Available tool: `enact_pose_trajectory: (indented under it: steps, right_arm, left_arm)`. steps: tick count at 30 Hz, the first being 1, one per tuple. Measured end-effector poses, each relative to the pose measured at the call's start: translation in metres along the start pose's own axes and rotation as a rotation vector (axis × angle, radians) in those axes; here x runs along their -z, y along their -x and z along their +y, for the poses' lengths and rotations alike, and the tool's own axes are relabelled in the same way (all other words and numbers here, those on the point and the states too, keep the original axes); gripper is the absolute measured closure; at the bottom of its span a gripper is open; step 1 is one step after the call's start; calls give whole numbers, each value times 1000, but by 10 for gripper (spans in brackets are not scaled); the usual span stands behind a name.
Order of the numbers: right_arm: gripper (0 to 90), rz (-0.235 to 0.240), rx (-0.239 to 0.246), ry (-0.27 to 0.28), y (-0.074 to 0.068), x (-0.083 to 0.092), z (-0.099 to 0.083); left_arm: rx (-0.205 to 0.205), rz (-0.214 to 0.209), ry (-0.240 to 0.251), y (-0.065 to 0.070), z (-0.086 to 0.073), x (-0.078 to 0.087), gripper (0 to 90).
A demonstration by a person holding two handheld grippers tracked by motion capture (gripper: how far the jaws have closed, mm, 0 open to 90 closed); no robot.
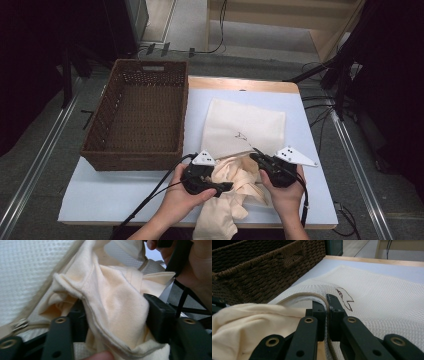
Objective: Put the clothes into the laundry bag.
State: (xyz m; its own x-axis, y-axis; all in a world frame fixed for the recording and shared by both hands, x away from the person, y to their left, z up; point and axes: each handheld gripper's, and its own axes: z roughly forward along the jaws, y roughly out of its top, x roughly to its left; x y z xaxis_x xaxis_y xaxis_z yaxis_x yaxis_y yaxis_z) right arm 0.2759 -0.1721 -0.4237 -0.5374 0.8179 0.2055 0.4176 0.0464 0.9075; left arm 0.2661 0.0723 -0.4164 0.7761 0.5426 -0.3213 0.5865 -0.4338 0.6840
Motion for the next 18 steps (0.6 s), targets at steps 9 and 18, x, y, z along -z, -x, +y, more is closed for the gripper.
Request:
enact_pose_trajectory:
  steps: [9,18]
  right_arm:
    - [874,41,47,-10,-13,-4,-2]
    - [876,36,40,39,-9,6,2]
  left_arm:
    - [-22,3,-64,10,23,-40,755]
    - [52,128,27,-11,23,-56,701]
